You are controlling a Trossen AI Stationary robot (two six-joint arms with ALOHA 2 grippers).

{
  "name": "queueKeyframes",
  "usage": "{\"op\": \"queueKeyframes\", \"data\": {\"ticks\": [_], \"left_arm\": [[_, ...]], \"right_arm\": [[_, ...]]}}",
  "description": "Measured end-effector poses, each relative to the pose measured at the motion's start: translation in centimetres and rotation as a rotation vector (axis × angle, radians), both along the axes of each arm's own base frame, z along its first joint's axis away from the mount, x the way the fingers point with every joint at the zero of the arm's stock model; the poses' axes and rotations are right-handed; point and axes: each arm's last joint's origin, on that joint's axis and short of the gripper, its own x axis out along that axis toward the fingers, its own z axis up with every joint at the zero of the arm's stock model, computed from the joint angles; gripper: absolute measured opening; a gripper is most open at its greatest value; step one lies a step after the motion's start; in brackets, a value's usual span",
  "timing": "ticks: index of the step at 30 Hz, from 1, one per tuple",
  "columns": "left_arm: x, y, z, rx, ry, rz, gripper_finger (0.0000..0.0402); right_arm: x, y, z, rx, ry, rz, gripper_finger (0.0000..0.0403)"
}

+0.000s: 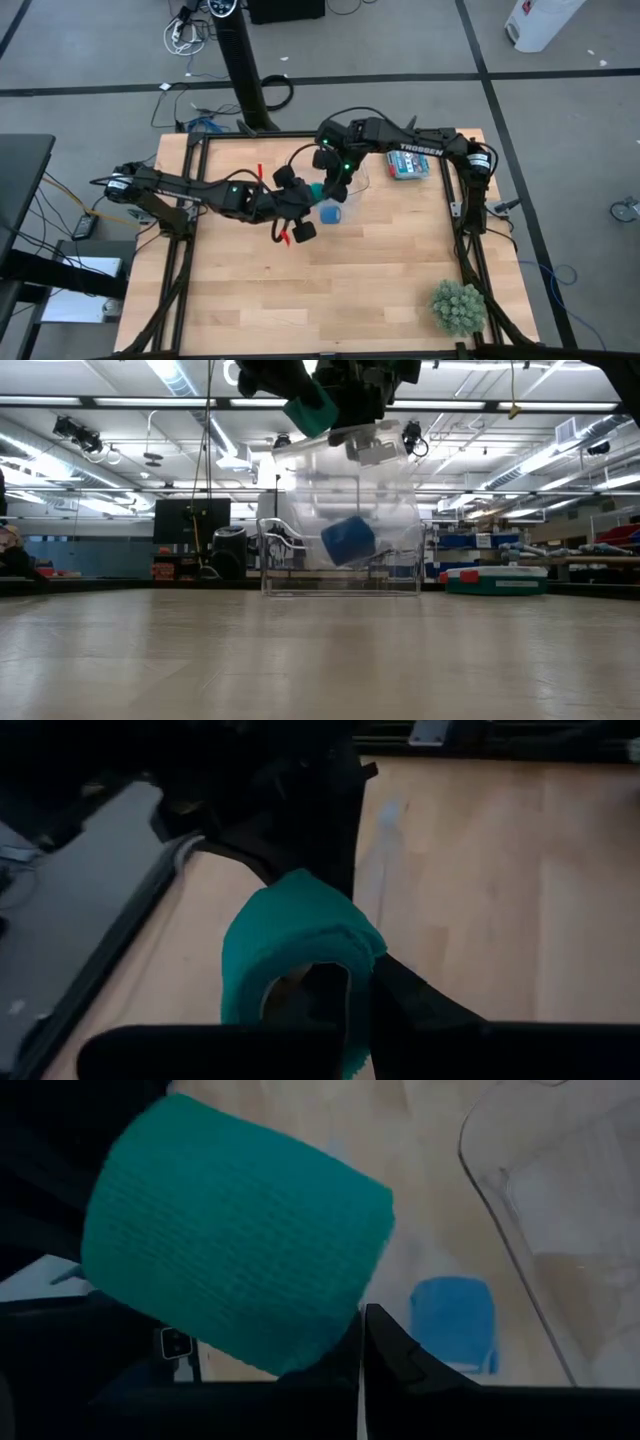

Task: Roll bandage
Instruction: Put the sky blue bandage into the transparent zip bag

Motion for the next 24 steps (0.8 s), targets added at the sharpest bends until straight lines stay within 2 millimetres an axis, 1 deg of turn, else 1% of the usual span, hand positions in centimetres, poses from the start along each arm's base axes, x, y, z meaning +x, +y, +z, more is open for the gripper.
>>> {"op": "queueKeyframes", "data": {"ticks": [2,6,10,16,21,24], "left_arm": [[0.1,0.1,-0.1,-0.035,0.001,-0.021,0.0026],[0.3,0.1,-0.4,-0.061,-0.001,-0.007,0.0026],[0.3,0.0,-0.5,-0.076,0.001,-0.014,0.0026],[0.4,0.0,-0.6,-0.091,0.002,-0.027,0.0026],[0.4,-0.2,-0.9,-0.162,0.007,-0.014,0.0026],[0.2,0.0,-1.3,-0.198,0.034,0.025,0.0026]], "right_arm": [[0.0,0.0,-0.1,-0.003,0.004,-0.003,0.0],[0.1,0.1,-0.1,-0.018,-0.003,0.001,0.0],[0.1,0.0,-0.2,-0.046,0.034,-0.066,0.0],[0.1,-0.2,0.3,-0.045,0.001,-0.081,0.0],[-0.1,0.2,1.1,-0.076,-0.06,-0.019,0.0],[0.1,0.6,1.6,-0.092,-0.122,0.032,0.0]]}}
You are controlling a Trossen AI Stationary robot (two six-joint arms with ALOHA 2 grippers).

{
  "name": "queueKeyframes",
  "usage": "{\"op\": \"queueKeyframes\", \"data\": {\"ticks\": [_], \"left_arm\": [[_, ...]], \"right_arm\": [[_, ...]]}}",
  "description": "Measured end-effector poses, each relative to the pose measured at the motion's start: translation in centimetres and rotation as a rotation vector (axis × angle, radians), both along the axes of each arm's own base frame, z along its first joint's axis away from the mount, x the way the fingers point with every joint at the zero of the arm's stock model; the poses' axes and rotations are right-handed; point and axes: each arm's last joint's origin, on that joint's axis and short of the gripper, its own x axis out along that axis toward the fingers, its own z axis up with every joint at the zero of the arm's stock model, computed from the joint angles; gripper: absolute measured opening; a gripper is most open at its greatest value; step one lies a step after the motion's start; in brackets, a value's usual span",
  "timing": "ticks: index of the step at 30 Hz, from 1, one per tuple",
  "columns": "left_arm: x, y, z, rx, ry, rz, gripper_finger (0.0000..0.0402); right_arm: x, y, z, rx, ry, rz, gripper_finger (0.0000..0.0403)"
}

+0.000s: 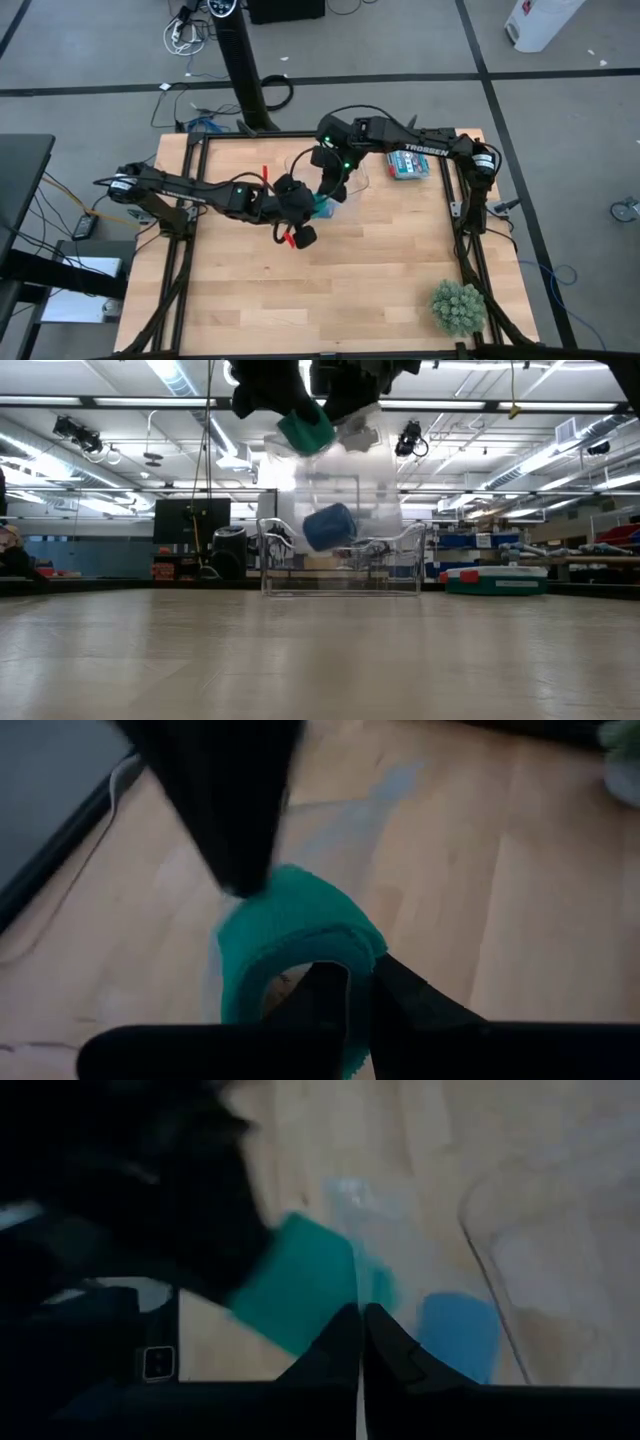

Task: Roll bandage
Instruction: Put the sky blue bandage into the transparent zip bag

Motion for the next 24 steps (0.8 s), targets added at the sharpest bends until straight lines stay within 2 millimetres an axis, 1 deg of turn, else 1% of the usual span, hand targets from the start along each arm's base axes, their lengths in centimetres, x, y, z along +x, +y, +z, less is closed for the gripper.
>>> {"op": "queueKeyframes", "data": {"ticks": [5,8,16,21,24], "left_arm": [[0.1,0.9,-0.1,-0.09,-0.018,0.053,0.0026],[0.2,1.1,0.0,-0.115,-0.034,0.077,0.0026],[0.2,1.9,0.4,-0.083,-0.104,0.211,0.0026],[0.0,2.7,1.3,-0.008,-0.194,0.365,0.0027],[0.3,2.8,1.6,-0.021,-0.229,0.345,0.0028]], "right_arm": [[0.3,0.7,0.1,0.005,-0.025,0.031,0.0],[0.3,1.2,0.1,0.012,-0.03,0.061,0.0],[-0.3,1.4,0.5,0.047,-0.022,0.106,0.0],[-0.7,1.7,0.6,0.109,-0.017,0.143,0.0],[-0.7,1.7,0.7,0.101,-0.017,0.138,0.0]]}}
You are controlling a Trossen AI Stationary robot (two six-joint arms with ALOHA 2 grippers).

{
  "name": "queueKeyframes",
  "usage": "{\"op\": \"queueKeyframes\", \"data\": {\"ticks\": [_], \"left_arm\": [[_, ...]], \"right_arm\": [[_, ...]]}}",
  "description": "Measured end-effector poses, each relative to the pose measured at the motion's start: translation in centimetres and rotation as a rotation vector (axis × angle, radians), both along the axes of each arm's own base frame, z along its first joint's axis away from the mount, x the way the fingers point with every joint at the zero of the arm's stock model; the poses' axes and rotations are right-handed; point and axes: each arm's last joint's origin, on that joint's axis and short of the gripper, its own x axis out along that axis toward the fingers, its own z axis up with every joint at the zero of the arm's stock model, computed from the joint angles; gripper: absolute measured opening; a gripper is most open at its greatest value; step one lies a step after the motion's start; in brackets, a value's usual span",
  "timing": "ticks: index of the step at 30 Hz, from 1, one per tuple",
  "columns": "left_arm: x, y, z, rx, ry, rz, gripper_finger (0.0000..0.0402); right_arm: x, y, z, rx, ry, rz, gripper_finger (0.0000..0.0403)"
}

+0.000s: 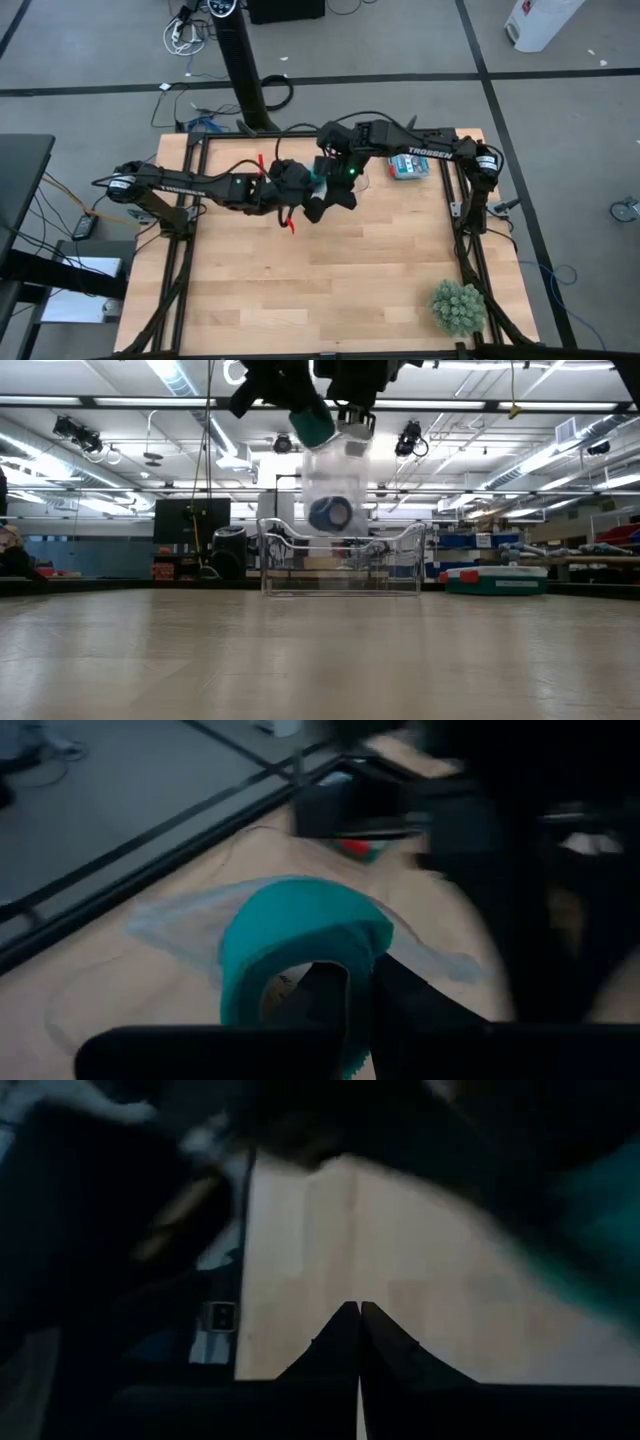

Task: Roll bandage
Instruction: Put the sky blue bandage into the transparent zip bag

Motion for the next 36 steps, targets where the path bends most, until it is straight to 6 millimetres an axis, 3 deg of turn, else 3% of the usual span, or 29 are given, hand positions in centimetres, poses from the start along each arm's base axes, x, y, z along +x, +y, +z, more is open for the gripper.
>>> {"op": "queueKeyframes", "data": {"ticks": [6,12,16,21,25,29,36], "left_arm": [[0.5,0.0,0.6,0.043,-0.039,-0.069,0.0028],[0.4,-0.7,0.5,0.041,-0.017,-0.095,0.0028],[0.3,-1.1,0.3,0.038,-0.006,-0.108,0.0028],[0.3,-1.0,0.4,0.055,-0.004,-0.093,0.0028],[-0.1,-0.9,1.0,0.087,0.018,-0.033,0.0028],[-1.0,-1.0,3.5,0.139,0.044,0.024,0.0027],[-1.6,-0.7,4.8,0.013,-0.003,-0.007,0.0025]], "right_arm": [[-0.1,0.0,-0.1,-0.01,0.023,-0.02,0.0],[-2.3,-1.1,1.2,-0.043,0.076,-0.075,0.0],[-4.3,-2.5,2.5,-0.193,0.118,-0.216,0.0],[-5.3,-4.6,2.9,-0.383,0.139,-0.36,0.0],[-4.7,-6.3,1.4,-0.402,0.074,-0.366,0.0],[-4.0,-8.3,-0.6,-0.367,-0.04,-0.356,0.0012],[-3.1,-9.4,-3.4,-0.564,-0.175,-0.106,0.0092]]}}
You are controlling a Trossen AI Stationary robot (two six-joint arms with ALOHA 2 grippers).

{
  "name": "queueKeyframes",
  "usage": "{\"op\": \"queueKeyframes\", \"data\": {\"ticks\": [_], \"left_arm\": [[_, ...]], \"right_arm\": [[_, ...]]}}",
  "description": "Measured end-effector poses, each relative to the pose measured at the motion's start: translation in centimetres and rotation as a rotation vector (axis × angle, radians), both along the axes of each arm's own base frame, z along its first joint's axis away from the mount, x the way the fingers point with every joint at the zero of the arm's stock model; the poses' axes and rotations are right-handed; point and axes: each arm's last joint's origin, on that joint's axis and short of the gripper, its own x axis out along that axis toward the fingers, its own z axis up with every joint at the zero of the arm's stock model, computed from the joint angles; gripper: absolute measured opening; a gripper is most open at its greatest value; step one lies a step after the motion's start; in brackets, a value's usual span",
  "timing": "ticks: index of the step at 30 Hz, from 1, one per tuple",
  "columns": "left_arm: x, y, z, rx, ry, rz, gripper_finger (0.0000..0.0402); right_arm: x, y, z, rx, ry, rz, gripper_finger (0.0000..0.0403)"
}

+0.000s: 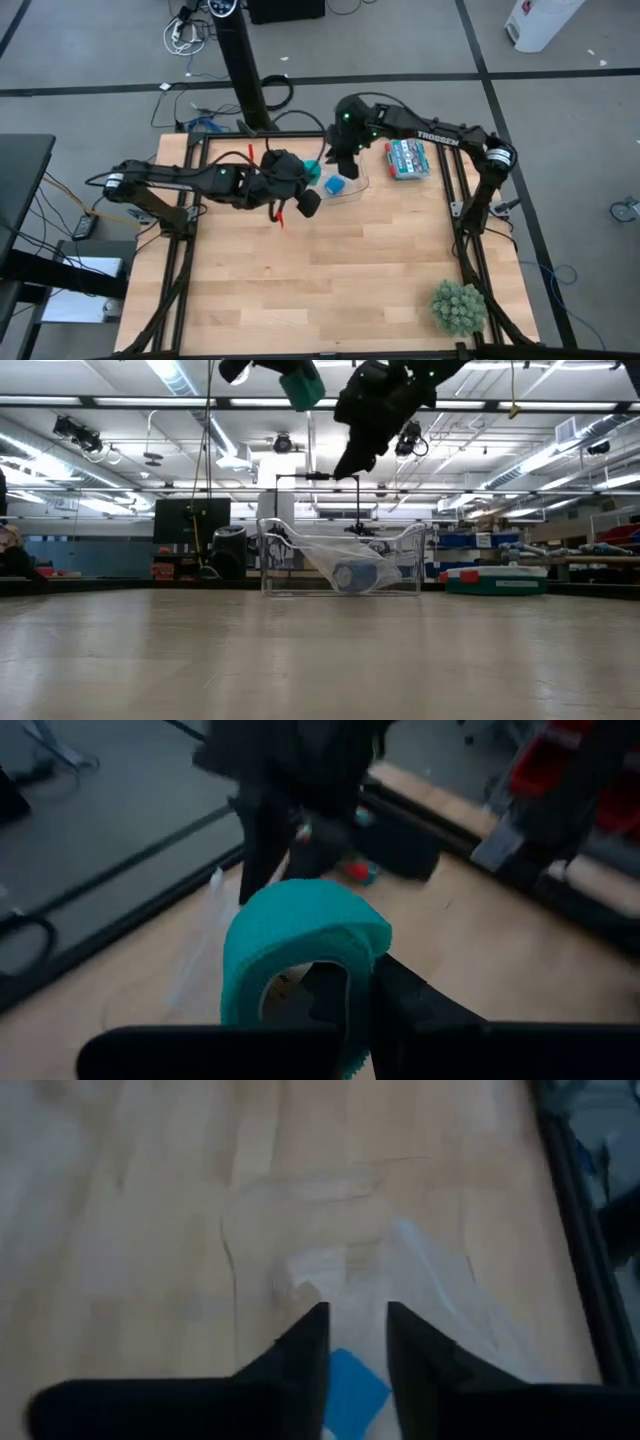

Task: Roll bandage
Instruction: Put the sky blue bandage into the transparent zip bag

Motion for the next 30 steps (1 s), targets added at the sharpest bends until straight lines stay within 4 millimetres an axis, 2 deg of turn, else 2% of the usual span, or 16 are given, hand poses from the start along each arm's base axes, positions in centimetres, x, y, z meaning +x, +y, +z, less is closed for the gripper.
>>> {"op": "queueKeyframes", "data": {"ticks": [8,11,14,19,25,30], "left_arm": [[-0.9,0.0,0.9,-0.13,-0.119,0.075,0.0027],[-1.2,0.1,1.3,-0.159,-0.152,0.089,0.0029],[-1.6,0.1,1.6,-0.179,-0.174,0.099,0.0029],[-2.1,0.2,2.0,-0.175,-0.181,0.106,0.0029],[-2.2,0.2,2.0,-0.16,-0.17,0.105,0.003],[-2.2,0.2,1.9,-0.157,-0.159,0.106,0.003]], "right_arm": [[1.8,-1.2,-3.5,-0.125,0.01,0.058,0.0199],[2.6,-1.7,-5.0,-0.19,0.034,0.063,0.0221],[3.0,-1.6,-5.9,-0.201,0.06,0.086,0.0224],[3.2,-1.7,-6.7,-0.266,0.115,0.07,0.0185],[3.3,-2.2,-6.4,-0.313,0.083,0.08,0.0088],[2.7,-2.5,-7.5,-0.314,0.122,0.102,0.0012]]}}
